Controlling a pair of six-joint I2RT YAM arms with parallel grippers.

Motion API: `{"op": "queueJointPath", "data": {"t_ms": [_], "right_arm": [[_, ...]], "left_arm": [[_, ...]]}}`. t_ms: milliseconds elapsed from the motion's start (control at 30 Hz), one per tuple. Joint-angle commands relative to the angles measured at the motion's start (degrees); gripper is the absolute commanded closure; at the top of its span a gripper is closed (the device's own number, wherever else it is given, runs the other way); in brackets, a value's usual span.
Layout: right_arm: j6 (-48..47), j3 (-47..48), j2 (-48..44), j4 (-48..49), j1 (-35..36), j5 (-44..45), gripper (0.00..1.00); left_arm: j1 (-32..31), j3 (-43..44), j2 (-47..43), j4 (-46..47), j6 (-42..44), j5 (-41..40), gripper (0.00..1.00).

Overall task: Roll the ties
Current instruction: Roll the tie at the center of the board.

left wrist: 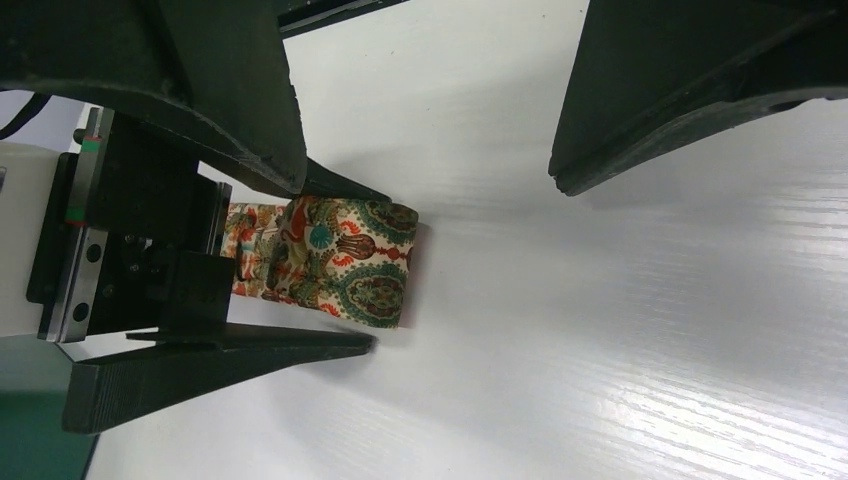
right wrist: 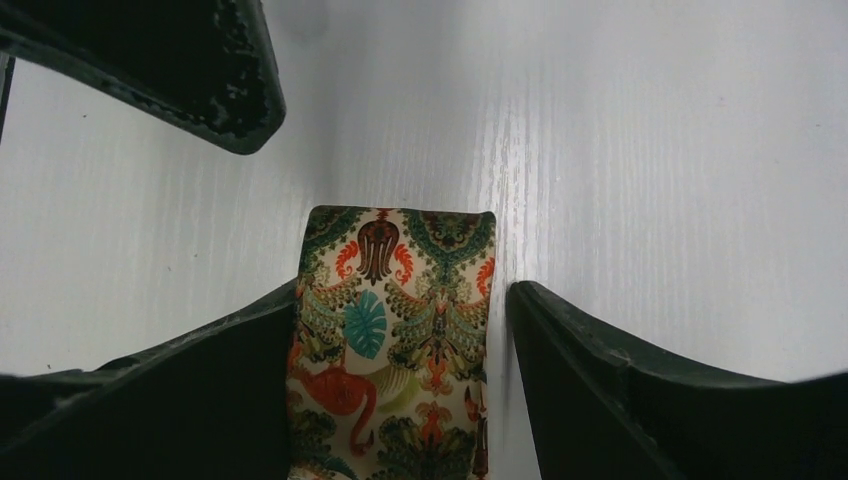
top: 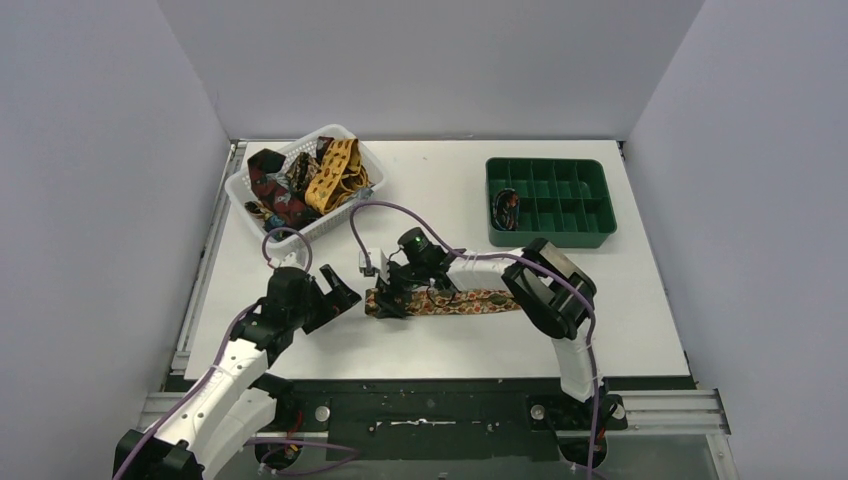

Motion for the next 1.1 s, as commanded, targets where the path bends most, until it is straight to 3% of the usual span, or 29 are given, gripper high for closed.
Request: {"op": "queueJointPath", "data": {"t_ms": [0, 133, 333, 467, 600, 800, 933, 1067], "right_arm": [[-2.6, 1.0, 0.1, 0.3, 0.9, -1.1, 0.37], [-2.2, 0.1, -0.3, 0.8, 1.3, -0.2, 0.52], [-1.4, -1.3, -2.2, 1.7, 2.3, 1.3, 0.54], [-1.5, -1.3, -3.0, 1.6, 2.6, 1.6, 0.41], [-1.4, -1.0, -5.7, 1.0, 2.5, 2.0, 0.21], [0.3, -2.6, -12.0, 1.0, 2.4, 4.4, 0.07], [2.0, -5.3, -17.2, -0.1, 2.3, 8.0, 0.04], [14.6, -12.5, -27.9, 8.3, 0.2, 18.7, 0.01]], "left_arm": [[0.6, 0.1, 0.1, 2.8, 1.2, 1.3, 0.10], [0.7, -0.3, 0.5, 3.3, 1.1, 1.9, 0.10], [0.8, -0.5, 1.0, 3.8, 1.3, 2.2, 0.10], [0.8, -0.8, 1.5, 4.5, 1.2, 2.8, 0.10], [0.9, -0.8, 1.6, 4.6, 1.1, 2.8, 0.10], [1.3, -1.2, 0.6, 4.6, 1.1, 2.7, 0.10], [1.7, -1.1, 0.5, 4.5, 1.2, 2.7, 0.09], [2.0, -0.9, 0.0, 4.5, 1.2, 2.5, 0.09]]}}
